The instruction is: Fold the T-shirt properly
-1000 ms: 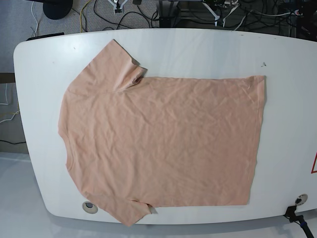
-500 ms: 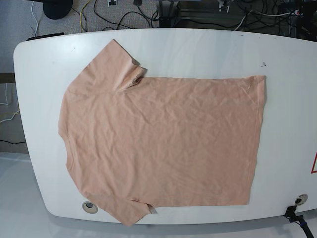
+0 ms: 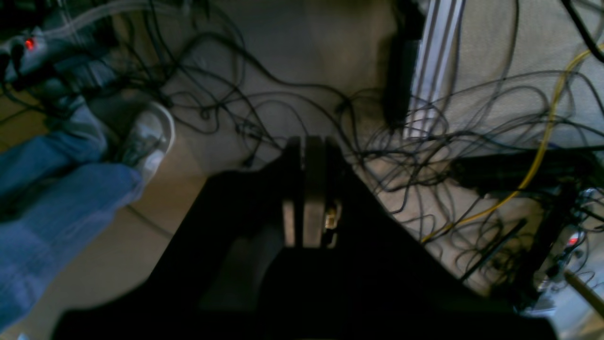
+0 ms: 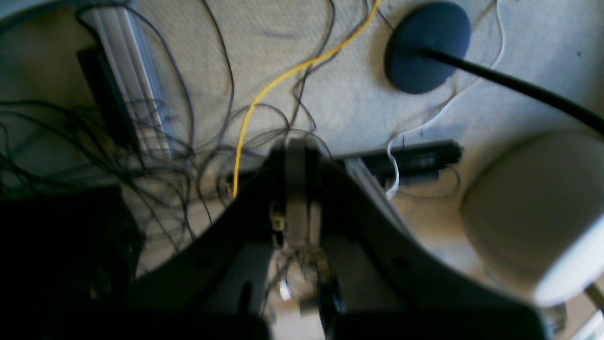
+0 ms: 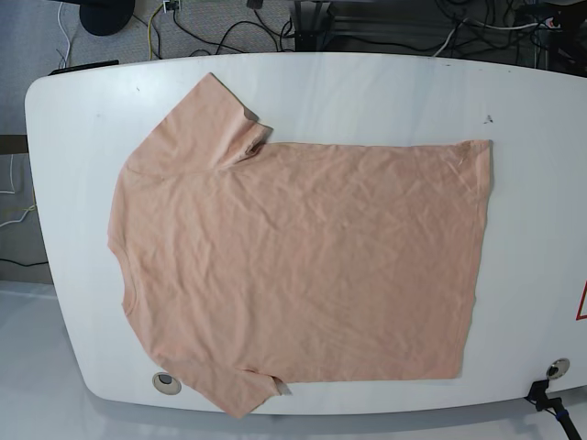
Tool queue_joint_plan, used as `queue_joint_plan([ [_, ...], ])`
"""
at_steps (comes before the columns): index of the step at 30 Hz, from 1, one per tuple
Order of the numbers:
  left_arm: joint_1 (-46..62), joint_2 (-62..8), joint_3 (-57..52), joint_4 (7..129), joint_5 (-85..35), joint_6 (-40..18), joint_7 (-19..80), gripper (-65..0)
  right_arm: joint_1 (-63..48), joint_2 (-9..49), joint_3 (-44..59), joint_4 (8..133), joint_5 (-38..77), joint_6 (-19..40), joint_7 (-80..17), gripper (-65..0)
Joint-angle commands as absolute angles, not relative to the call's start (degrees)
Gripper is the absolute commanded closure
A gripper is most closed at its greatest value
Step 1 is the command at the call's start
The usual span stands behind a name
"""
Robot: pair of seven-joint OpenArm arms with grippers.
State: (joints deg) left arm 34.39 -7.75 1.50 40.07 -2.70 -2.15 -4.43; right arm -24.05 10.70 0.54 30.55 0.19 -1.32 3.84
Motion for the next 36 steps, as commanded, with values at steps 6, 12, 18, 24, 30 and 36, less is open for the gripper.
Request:
queue_joint_plan([
  [6,46.0,-8.8,1.2,58.5,-3.6,-2.3,-1.7,0.0,-37.1,14.4,2.0,50.8,1.1,-1.3,4.9,0.0],
  [12,57.7,-10.6,-0.3,77.8,-2.6,-2.2,-0.5,0.0,-49.8,17.4,6.7,69.6,1.9,-1.0,4.7,0.0],
  [18,66.7,-12.1,-4.1,98.2,-1.4,-2.7,0.8,0.0,-60.4,18.0,12.5,90.0,2.5,-0.4,4.0,0.0],
  [24,69.5,-11.8,-6.3,108.2,1.0,-3.3,3.4,0.0,-66.7,20.7,16.2,98.0,5.1,-0.4,1.9,0.0],
  [30,69.7,-11.5,-8.6,117.8,2.7,-3.6,3.9,0.0,-68.1,23.6,23.4,108.8,12.7,-0.4,-4.0,0.0],
  [36,68.5,-11.4,-10.5,124.0,3.0,-4.1,3.2,0.0,-64.8,23.2,32.0,116.8,18.6,0.3,-11.4,0.0],
])
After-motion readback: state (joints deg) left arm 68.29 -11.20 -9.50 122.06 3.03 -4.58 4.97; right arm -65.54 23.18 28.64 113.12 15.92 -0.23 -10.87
